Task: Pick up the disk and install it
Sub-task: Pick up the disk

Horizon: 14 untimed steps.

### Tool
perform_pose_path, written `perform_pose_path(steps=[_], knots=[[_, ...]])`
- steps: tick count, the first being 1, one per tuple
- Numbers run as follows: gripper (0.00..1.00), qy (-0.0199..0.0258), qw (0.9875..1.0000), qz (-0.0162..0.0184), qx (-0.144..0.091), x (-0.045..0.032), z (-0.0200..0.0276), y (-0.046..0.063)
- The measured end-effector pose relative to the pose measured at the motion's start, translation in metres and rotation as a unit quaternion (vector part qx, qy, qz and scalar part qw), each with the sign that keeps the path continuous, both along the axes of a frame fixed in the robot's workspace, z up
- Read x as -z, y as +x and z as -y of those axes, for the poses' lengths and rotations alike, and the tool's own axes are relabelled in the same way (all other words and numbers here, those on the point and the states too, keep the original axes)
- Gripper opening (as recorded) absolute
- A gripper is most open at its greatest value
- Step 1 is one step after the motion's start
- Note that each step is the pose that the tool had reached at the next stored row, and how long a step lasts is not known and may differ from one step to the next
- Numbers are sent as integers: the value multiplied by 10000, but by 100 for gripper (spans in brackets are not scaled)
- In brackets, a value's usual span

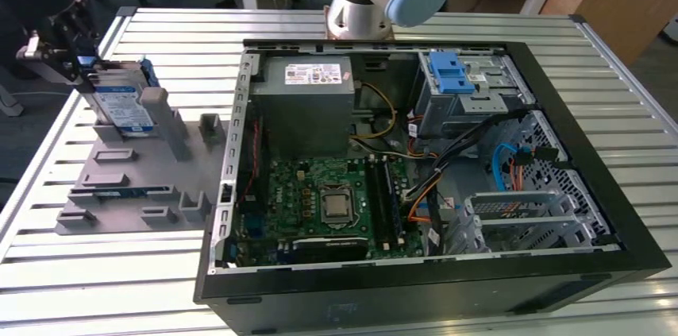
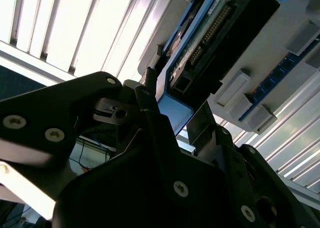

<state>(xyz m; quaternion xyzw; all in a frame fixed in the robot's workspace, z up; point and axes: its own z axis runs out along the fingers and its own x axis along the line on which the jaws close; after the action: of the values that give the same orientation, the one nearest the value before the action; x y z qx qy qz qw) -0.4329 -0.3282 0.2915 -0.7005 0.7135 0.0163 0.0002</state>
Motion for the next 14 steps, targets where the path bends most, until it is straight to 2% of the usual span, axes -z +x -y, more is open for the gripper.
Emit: perform_pose_path(steps=[5, 6, 9, 10, 14], knots=[[49, 0, 10000, 0, 0, 10, 4, -1], [42, 0, 10000, 0, -1, 10, 7, -1], [40, 0, 10000, 0, 0, 9, 11, -1], [36, 0, 10000, 0, 0, 9, 11, -1], [36, 1, 10000, 0, 0, 10, 12, -1]])
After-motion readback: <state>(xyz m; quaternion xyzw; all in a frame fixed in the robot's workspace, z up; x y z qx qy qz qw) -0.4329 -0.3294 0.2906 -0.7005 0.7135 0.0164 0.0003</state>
